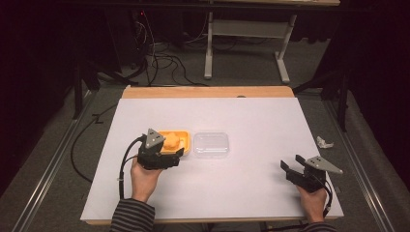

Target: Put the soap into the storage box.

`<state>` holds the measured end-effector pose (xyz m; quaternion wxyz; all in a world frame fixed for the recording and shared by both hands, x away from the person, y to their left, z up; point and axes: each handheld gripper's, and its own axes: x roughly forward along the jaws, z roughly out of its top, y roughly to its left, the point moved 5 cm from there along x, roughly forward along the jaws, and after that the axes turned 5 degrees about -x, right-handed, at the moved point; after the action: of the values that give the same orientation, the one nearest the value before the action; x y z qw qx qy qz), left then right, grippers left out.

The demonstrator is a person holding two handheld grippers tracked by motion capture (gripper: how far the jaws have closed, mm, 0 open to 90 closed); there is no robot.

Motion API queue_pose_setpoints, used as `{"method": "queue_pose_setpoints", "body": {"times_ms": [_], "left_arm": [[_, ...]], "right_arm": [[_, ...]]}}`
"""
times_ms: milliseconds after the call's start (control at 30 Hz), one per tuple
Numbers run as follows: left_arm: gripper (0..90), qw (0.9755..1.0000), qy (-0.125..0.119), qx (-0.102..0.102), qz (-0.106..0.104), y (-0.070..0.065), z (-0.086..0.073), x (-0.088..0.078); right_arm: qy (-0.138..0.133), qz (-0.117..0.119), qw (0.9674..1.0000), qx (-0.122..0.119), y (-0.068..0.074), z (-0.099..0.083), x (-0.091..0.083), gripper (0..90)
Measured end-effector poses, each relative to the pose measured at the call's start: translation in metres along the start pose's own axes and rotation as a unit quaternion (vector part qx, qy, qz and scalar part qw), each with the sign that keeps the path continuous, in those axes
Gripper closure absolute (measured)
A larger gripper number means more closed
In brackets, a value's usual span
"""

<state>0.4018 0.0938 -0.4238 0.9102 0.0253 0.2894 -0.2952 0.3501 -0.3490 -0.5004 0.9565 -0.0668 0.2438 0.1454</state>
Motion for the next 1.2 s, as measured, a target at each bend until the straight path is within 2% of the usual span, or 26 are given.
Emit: {"method": "queue_pose_setpoints", "body": {"times_ms": [200,267,600,767,833,1067,1200], "left_arm": [[19.2,1.0,-0.002,-0.002,-0.004,-0.004,-0.003,-0.005],[19.2,0.9999,-0.012,-0.003,-0.01,-0.006,-0.002,-0.009],[19.2,0.9998,-0.011,-0.001,-0.017,-0.012,-0.007,-0.011],[19.4,0.9991,-0.009,-0.01,-0.039,-0.016,-0.009,-0.014],[19.7,0.9992,-0.012,-0.002,-0.037,-0.017,-0.009,-0.018],[19.8,0.999,-0.016,-0.008,-0.042,-0.019,-0.014,-0.021],[19.9,0.9989,-0.008,-0.009,-0.046,-0.024,-0.02,-0.02]], "right_arm": [[0.003,-0.001,1.0,0.001,0.0,0.0,0.0,33.4],[0.003,-0.002,1.0,0.0,0.0,0.0,0.001,33.4],[0.003,-0.002,1.0,-0.001,0.0,0.0,0.001,33.4],[0.003,-0.003,1.0,0.001,0.0,0.0,0.0,33.4],[0.004,-0.003,1.0,0.002,0.0,0.0,0.001,33.4],[0.004,-0.003,1.0,0.001,0.0,0.0,0.0,33.4],[0.004,-0.004,1.0,0.0,0.001,0.0,0.0,33.3]]}}
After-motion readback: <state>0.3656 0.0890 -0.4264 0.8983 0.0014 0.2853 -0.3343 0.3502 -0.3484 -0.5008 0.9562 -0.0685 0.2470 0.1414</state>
